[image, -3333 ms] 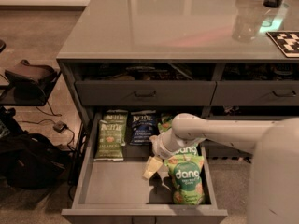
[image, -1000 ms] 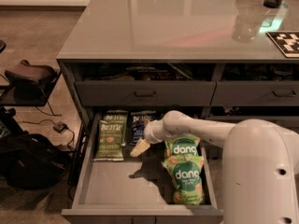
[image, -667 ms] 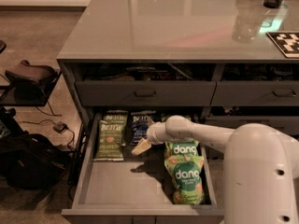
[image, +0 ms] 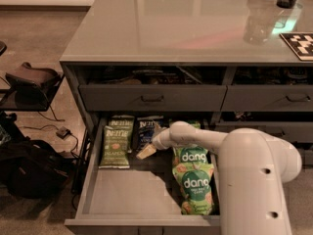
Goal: Pick blue chip bag from middle drawer and place on counter
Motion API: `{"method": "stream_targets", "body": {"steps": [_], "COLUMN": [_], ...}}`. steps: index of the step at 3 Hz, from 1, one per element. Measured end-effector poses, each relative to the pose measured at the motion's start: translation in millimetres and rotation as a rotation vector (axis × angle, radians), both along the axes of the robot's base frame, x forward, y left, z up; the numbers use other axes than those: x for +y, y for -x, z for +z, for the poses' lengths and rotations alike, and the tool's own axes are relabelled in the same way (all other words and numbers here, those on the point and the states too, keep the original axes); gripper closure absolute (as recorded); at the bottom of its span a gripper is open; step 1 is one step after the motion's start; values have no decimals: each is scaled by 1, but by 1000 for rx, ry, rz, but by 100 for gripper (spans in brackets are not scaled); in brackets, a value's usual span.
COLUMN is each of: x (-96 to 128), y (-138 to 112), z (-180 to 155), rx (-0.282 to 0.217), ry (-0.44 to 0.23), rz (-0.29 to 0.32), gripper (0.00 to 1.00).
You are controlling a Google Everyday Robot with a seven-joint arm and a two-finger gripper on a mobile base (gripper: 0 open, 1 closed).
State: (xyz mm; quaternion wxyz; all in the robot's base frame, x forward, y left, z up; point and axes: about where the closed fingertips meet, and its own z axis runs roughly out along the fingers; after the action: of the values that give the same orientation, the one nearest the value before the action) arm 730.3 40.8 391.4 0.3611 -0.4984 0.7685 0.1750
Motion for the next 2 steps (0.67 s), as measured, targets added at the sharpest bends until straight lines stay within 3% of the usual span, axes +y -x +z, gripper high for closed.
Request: {"method": "stream_targets", "body": {"steps": [2], "x": [10], "y": [-29], "z": [-31], "rx": [34], "ry": [115], "rz": [-48], "gripper": [0]}}
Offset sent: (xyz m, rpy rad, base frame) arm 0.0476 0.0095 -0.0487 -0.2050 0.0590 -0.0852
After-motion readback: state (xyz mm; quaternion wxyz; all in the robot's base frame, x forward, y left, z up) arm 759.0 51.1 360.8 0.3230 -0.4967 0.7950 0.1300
